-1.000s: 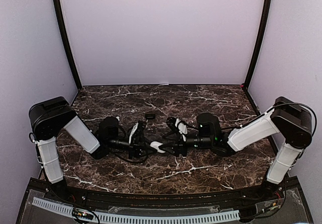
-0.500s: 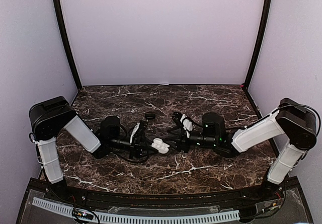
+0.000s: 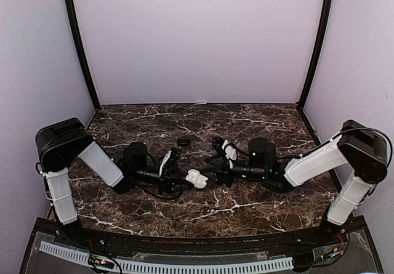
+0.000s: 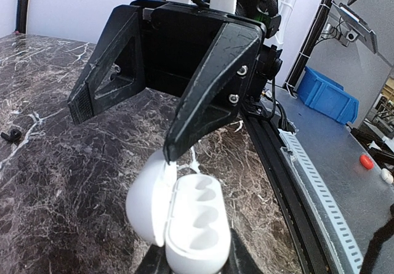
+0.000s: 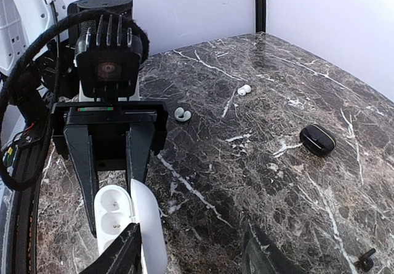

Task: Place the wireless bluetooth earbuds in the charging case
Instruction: Open the charging case.

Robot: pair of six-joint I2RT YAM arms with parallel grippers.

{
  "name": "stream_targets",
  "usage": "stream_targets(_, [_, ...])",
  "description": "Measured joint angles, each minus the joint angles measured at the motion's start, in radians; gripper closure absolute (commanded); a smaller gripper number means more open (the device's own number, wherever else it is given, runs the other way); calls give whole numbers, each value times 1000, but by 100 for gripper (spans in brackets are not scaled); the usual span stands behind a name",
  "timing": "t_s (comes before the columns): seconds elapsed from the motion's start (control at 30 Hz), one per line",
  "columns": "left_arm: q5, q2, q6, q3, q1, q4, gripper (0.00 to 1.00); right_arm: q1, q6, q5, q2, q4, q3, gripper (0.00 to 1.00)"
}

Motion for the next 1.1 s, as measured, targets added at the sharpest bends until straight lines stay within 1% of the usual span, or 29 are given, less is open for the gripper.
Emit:
stream_targets(0.23, [8, 0, 0, 0, -1, 0, 90, -6, -11, -40, 0, 3, 0, 39])
stream_targets(0.43, [11, 0, 0, 0, -1, 0, 90, -8, -22, -72, 0, 5, 0, 36])
stream_targets(0.83, [11, 0, 0, 1, -1, -8, 90, -8, -35, -106, 0, 21, -11, 22])
stream_targets(0.97, [11, 0, 0, 1, -1, -8, 90, -8, -37, -108, 0, 25, -20, 12])
stream_targets(1.07, [11, 0, 0, 1, -1, -9, 90, -8, -37, -100, -5, 32, -30, 2])
stream_targets(1.1, [11, 0, 0, 1, -1, -9, 90, -8, -35, -97, -8, 35, -34, 1])
